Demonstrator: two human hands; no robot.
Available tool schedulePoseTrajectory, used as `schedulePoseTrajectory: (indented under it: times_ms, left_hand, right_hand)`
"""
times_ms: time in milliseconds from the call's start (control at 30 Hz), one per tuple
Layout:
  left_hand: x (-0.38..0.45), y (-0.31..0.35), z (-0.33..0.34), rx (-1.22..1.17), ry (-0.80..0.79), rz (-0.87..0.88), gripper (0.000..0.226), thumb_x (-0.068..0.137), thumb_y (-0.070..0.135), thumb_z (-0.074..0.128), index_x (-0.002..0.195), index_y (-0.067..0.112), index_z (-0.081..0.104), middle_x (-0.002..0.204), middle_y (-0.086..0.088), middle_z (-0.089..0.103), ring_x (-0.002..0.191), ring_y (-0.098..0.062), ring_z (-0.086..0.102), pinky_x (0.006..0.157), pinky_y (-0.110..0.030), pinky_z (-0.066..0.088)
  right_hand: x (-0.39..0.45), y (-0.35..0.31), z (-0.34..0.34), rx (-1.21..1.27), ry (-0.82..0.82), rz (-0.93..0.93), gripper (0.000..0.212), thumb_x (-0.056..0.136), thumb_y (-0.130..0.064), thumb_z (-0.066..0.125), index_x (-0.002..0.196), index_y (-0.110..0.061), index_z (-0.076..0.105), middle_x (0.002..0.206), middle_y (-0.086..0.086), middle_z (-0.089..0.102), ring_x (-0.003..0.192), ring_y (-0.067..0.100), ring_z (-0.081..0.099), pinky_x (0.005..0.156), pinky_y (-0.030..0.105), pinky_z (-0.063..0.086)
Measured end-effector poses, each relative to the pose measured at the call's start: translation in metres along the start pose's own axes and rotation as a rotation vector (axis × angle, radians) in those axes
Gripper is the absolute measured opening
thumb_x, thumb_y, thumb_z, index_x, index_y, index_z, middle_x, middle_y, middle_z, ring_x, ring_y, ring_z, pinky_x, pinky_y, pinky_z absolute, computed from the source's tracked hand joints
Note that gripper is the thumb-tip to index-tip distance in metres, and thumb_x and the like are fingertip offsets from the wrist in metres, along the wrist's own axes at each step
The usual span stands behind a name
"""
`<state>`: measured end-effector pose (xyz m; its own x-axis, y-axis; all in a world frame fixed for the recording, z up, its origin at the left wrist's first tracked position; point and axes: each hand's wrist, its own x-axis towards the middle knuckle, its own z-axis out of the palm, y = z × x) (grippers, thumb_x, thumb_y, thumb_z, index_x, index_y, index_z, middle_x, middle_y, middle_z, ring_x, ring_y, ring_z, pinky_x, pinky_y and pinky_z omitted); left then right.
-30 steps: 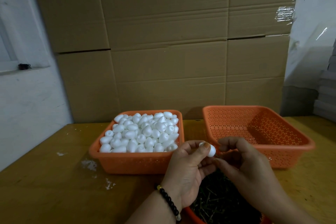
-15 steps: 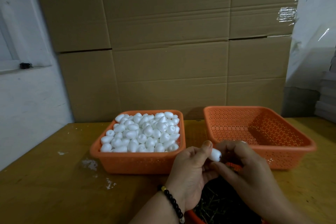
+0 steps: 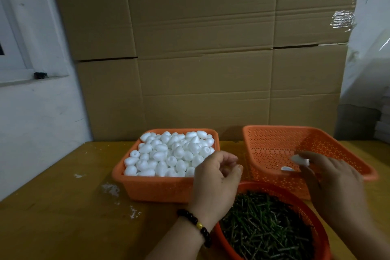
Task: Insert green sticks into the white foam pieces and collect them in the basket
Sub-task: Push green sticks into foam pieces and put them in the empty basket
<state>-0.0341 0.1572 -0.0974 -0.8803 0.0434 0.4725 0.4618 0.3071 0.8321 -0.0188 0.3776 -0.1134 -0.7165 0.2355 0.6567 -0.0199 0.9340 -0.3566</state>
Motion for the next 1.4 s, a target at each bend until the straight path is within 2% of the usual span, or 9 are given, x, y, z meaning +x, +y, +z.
schedulePoseTrajectory:
  times_ms: [133, 267, 367, 500, 567, 700, 800, 1133, 1400]
  left_hand:
    - [0.015, -0.007, -0.030, 0.527, 0.168, 0.215, 0.008, 0.087, 0.031, 0.063, 0.094, 0.030, 0.066, 0.096, 0.015, 0.063, 0.089, -0.002, 0.056, 0.076, -0.020, 0.048]
    - [0.027, -0.020, -0.063, 0.784, 0.152, 0.034, 0.022, 0.089, 0.038, 0.056, 0.108, 0.032, 0.067, 0.112, 0.009, 0.066, 0.106, -0.015, 0.053, 0.089, -0.030, 0.044]
    - [0.031, -0.028, -0.074, 0.950, -0.003, -0.128, 0.036, 0.088, 0.054, 0.049, 0.118, 0.039, 0.062, 0.121, 0.010, 0.063, 0.116, -0.019, 0.048, 0.096, -0.036, 0.038]
    - [0.032, -0.032, -0.072, 1.107, -0.149, -0.171, 0.048, 0.084, 0.068, 0.039, 0.117, 0.042, 0.062, 0.131, 0.008, 0.054, 0.125, -0.023, 0.039, 0.101, -0.043, 0.025]
    - [0.030, -0.033, -0.069, 1.141, -0.194, -0.169, 0.051, 0.086, 0.068, 0.033, 0.113, 0.039, 0.064, 0.135, 0.006, 0.048, 0.126, -0.025, 0.035, 0.102, -0.044, 0.022]
    - [0.026, -0.034, -0.064, 1.144, -0.243, -0.170, 0.057, 0.090, 0.064, 0.025, 0.116, 0.032, 0.064, 0.134, 0.004, 0.042, 0.124, -0.024, 0.033, 0.105, -0.045, 0.021]
    - [0.025, -0.031, -0.060, 1.116, -0.213, -0.150, 0.051, 0.090, 0.060, 0.029, 0.113, 0.029, 0.062, 0.129, 0.004, 0.044, 0.121, -0.022, 0.034, 0.103, -0.042, 0.022]
    - [0.027, -0.022, -0.062, 0.963, -0.204, -0.133, 0.017, 0.090, 0.049, 0.042, 0.096, 0.036, 0.051, 0.106, 0.014, 0.060, 0.112, -0.016, 0.042, 0.094, -0.038, 0.022]
    - [0.030, -0.023, -0.071, 0.896, -0.314, -0.224, 0.037, 0.093, 0.042, 0.040, 0.129, 0.037, 0.048, 0.126, 0.009, 0.051, 0.125, -0.017, 0.035, 0.102, -0.039, 0.021]
  right_hand:
    - [0.001, 0.008, 0.007, -0.099, -0.104, -0.009, 0.030, 0.092, -0.029, 0.051, 0.118, -0.024, 0.065, 0.108, 0.006, 0.071, 0.105, 0.030, 0.062, 0.105, 0.053, 0.031]
    - [0.000, 0.002, 0.008, -0.082, -0.167, -0.029, 0.043, 0.096, -0.043, 0.036, 0.132, -0.030, 0.055, 0.134, 0.003, 0.058, 0.129, 0.028, 0.046, 0.113, 0.051, 0.015]
    - [-0.003, -0.009, 0.003, -0.032, -0.074, -0.150, 0.041, 0.093, -0.038, 0.045, 0.129, -0.024, 0.059, 0.133, 0.005, 0.058, 0.129, 0.032, 0.044, 0.105, 0.054, 0.026]
    - [-0.011, -0.030, -0.012, 0.046, -0.132, -0.355, 0.033, 0.095, -0.041, 0.048, 0.113, -0.022, 0.067, 0.108, -0.004, 0.063, 0.096, 0.018, 0.059, 0.076, 0.040, 0.052]
    - [-0.014, -0.043, -0.019, 0.024, -0.353, -0.388, 0.049, 0.085, -0.063, 0.038, 0.115, -0.034, 0.063, 0.108, -0.016, 0.058, 0.089, 0.005, 0.059, 0.073, 0.028, 0.055]
    - [-0.025, -0.049, -0.011, -0.072, -0.623, -0.446, 0.080, 0.066, -0.089, 0.020, 0.135, -0.051, 0.036, 0.128, -0.030, 0.039, 0.114, -0.003, 0.046, 0.096, 0.019, 0.042]
    - [-0.029, -0.047, -0.004, -0.064, -0.629, -0.488, 0.082, 0.067, -0.089, 0.023, 0.139, -0.052, 0.029, 0.128, -0.030, 0.035, 0.117, -0.004, 0.043, 0.098, 0.019, 0.038]
    - [-0.029, -0.048, -0.003, -0.016, -0.600, -0.527, 0.056, 0.083, -0.066, 0.037, 0.136, -0.048, 0.039, 0.127, -0.031, 0.042, 0.113, -0.003, 0.049, 0.096, 0.016, 0.038]
    - [-0.029, -0.050, -0.005, 0.005, -0.593, -0.547, 0.036, 0.090, -0.052, 0.039, 0.124, -0.045, 0.048, 0.118, -0.028, 0.047, 0.105, 0.000, 0.053, 0.092, 0.015, 0.039]
